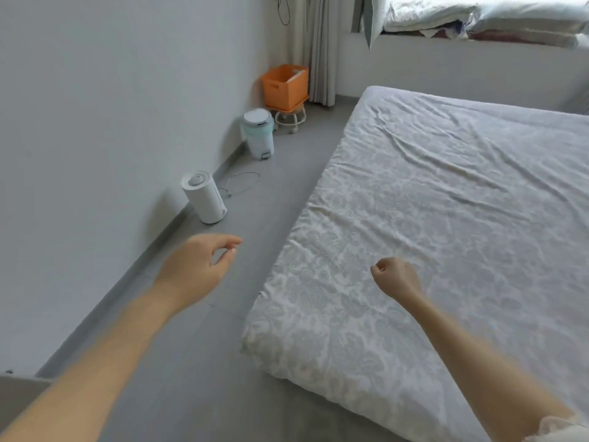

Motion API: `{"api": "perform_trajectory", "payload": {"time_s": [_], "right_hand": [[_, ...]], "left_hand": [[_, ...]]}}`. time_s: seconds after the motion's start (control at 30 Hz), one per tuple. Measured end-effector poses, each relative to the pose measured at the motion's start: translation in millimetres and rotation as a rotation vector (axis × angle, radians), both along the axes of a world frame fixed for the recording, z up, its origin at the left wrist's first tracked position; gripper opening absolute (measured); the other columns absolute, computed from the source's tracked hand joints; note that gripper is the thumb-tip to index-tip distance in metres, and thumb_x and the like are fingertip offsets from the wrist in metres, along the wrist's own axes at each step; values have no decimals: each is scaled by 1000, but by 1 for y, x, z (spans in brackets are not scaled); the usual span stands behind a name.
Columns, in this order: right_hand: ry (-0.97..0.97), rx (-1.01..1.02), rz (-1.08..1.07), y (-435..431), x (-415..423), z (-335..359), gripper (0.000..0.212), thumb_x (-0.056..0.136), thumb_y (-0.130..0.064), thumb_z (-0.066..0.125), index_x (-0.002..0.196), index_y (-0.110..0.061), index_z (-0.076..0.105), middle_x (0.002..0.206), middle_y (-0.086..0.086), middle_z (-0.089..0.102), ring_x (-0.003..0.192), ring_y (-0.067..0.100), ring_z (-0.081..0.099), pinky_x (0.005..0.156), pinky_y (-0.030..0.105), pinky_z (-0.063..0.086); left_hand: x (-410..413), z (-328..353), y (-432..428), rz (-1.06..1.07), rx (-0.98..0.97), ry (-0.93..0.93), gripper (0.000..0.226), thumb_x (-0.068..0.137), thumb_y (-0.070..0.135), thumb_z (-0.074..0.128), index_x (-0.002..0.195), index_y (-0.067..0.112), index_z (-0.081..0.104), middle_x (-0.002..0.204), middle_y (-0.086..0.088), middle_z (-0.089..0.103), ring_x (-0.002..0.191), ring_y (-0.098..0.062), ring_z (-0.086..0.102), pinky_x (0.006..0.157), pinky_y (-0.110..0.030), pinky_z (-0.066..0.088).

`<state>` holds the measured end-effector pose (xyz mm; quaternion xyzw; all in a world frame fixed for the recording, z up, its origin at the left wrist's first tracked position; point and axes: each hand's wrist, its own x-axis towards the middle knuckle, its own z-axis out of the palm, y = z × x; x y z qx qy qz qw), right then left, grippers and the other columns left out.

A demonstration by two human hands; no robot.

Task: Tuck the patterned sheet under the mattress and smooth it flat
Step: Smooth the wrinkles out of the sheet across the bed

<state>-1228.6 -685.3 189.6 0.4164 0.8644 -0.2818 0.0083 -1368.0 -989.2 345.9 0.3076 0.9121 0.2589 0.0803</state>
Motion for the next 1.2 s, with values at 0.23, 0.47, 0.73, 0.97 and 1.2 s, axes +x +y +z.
{"api": "perform_trajectory", "payload": {"time_s": [0.23, 0.47, 0.73, 0.97, 1.2], "right_hand": [[-62, -113, -120, -32, -99, -36, 33, 91, -26, 51, 78, 0, 67, 73, 19, 69, 51, 17, 47, 52, 27, 38], [-97, -152, -362, -48, -219, -64, 34, 89, -18, 48, 57, -9, 47, 48, 7, 40, 46, 15, 30, 49, 26, 23], [8, -56, -760, -29, -319, -76, 41, 92, -15, 44, 53, -16, 30, 49, -2, 27, 45, 14, 21, 47, 26, 14], [144, 35, -1264, 1, -344, -115, 42, 95, -17, 42, 55, -15, 31, 51, -1, 28, 47, 14, 23, 49, 27, 15], [16, -70, -1460, 88, -292, -168, 33, 100, -31, 36, 109, -8, 57, 98, 9, 63, 83, 26, 59, 66, 31, 42]], "left_hand": [[-158, -5, 32, -283, 96, 24, 20, 90, 17, 59, 107, 21, 69, 96, 10, 67, 82, 4, 54, 74, 1, 37], [-331, -21, 69, -555, 0, 76, 21, 89, 19, 61, 108, 22, 70, 96, 11, 69, 96, -11, 61, 82, -22, 41], [-474, -70, 173, -946, 16, 163, 21, 85, 21, 59, 100, 17, 73, 93, 4, 73, 88, -21, 66, 76, -28, 48], [-490, -128, 309, -1274, -15, 58, 25, 91, 30, 57, 112, 22, 68, 109, 7, 69, 108, -15, 59, 91, -27, 45], [-426, -198, 487, -1592, -94, 159, 36, 98, 39, 42, 131, 29, 52, 136, 12, 52, 130, -9, 42, 100, -24, 37]]}}
